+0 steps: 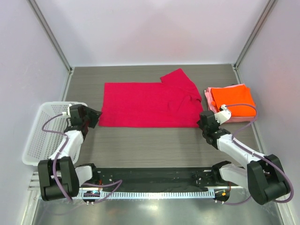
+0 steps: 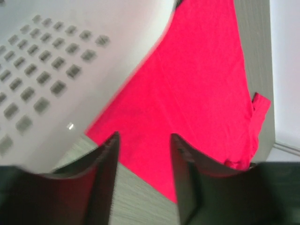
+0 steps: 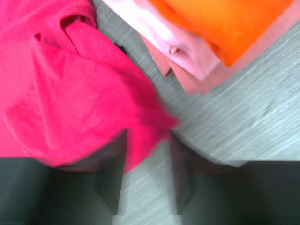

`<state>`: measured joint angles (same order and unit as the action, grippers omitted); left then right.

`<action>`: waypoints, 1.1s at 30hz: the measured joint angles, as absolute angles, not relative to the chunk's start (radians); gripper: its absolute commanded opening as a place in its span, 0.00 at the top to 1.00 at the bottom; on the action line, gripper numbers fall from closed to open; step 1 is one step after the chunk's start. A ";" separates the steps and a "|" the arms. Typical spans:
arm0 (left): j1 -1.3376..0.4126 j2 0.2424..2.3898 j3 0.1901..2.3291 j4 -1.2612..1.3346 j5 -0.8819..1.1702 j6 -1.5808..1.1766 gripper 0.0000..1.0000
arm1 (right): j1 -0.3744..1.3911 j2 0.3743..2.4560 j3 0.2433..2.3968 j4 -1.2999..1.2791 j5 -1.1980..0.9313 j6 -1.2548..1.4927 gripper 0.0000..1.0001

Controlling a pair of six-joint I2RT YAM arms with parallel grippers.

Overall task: Fold and stack the t-shirts
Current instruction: Fold the tshirt

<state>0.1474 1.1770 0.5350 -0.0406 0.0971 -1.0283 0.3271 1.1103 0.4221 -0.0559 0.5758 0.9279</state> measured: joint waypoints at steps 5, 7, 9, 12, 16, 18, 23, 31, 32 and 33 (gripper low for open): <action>0.146 1.047 0.522 -0.137 0.080 -1.006 0.28 | 0.347 1.045 0.417 -0.116 0.566 0.899 0.47; 0.148 0.999 0.517 -0.175 0.073 -0.988 0.23 | 0.351 1.003 0.416 -0.135 0.558 0.875 0.48; 0.149 0.973 0.524 -0.212 0.071 -0.964 0.21 | 0.352 0.968 0.424 -0.152 0.549 0.840 0.47; 0.149 0.984 0.578 -0.287 0.072 -0.923 0.10 | 0.352 0.972 0.484 -0.184 0.535 0.779 0.47; 0.149 1.061 0.719 -0.328 0.091 -0.875 0.01 | 0.352 1.068 0.670 -0.215 0.518 0.690 0.47; 0.149 1.115 0.798 -0.330 0.103 -0.859 0.00 | 0.350 1.148 0.791 -0.218 0.509 0.649 0.47; 0.146 1.262 0.941 -0.314 0.118 -0.852 0.00 | 0.305 1.353 1.034 -0.214 0.445 0.590 0.45; 0.089 1.603 1.132 -0.270 0.095 -0.856 0.01 | 0.202 1.745 1.391 -0.226 0.333 0.524 0.40; 0.082 1.643 1.160 -0.267 0.092 -0.856 0.02 | 0.195 1.796 1.444 -0.238 0.326 0.516 0.40; 0.076 1.694 1.198 -0.265 0.089 -0.855 0.03 | 0.190 1.850 1.501 -0.237 0.312 0.506 0.40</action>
<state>0.0761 1.6943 1.1980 -0.2649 0.0887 -0.8555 0.1898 1.8496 1.5005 -0.2371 0.3122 0.5064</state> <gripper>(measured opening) 0.985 0.596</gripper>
